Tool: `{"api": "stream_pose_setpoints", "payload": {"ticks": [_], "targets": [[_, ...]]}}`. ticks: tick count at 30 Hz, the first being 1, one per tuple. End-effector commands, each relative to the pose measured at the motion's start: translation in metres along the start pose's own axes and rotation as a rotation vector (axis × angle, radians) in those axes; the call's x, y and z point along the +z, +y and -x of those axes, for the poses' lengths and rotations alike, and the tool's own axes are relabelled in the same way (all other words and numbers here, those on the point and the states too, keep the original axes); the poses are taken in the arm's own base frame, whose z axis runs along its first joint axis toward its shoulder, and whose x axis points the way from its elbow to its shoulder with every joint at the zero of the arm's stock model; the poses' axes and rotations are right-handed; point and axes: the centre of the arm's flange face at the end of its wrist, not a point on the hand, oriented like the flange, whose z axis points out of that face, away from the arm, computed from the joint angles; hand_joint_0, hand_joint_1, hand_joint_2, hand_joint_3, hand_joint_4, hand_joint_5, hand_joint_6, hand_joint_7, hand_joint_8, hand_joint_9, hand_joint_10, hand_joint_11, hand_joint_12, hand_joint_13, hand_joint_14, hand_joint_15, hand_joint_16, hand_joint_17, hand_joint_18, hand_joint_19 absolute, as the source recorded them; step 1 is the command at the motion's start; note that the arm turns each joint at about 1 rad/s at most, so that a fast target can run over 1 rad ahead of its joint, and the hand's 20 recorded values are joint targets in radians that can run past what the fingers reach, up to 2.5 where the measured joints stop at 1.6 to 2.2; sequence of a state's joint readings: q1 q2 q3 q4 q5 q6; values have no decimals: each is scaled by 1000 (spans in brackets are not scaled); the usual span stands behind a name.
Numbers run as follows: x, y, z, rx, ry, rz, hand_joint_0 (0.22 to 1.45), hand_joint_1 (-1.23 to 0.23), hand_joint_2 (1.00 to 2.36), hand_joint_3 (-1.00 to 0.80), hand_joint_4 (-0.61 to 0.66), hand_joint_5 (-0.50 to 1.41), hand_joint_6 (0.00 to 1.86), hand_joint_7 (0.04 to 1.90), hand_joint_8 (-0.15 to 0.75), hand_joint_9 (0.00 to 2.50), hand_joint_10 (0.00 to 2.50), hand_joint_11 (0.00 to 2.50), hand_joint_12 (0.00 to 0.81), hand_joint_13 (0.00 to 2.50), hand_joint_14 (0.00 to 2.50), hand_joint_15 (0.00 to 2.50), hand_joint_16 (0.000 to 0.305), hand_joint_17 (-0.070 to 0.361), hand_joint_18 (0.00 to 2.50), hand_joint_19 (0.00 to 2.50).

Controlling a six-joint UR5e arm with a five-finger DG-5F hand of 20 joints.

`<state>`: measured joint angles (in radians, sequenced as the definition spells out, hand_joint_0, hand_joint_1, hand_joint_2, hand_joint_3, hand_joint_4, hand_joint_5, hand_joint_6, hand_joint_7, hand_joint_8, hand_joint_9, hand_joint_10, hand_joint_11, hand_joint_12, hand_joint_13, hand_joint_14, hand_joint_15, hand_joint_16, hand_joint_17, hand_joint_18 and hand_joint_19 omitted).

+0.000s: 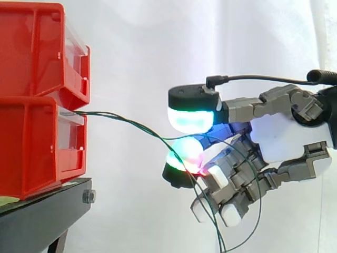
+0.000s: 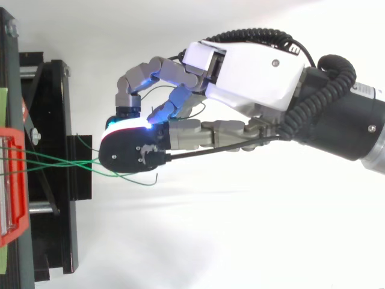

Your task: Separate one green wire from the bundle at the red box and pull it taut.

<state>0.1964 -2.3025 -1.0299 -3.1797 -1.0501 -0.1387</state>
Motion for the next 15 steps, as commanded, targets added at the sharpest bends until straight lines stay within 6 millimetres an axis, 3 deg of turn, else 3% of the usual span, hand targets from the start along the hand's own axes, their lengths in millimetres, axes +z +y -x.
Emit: {"api": "stream_pose_setpoints", "payload": {"ticks": [1, 6, 15], "targets": [[0, 0, 0, 2, 1, -1, 582, -589, 1016, -208, 114, -163, 867, 1098, 292, 1130, 22, 874, 382, 946, 18, 491, 52, 118, 878, 588], [0, 0, -1, 1, 1, -1, 583, -689, 1016, -144, 122, -169, 879, 1079, 296, 1118, 19, 859, 392, 949, 20, 487, 55, 124, 897, 569], [-1, 0, -1, 4, 3, -3, 600, -786, 1016, -233, 117, -182, 888, 1079, 273, 1078, 22, 883, 365, 911, 19, 500, 51, 114, 841, 584]]}}
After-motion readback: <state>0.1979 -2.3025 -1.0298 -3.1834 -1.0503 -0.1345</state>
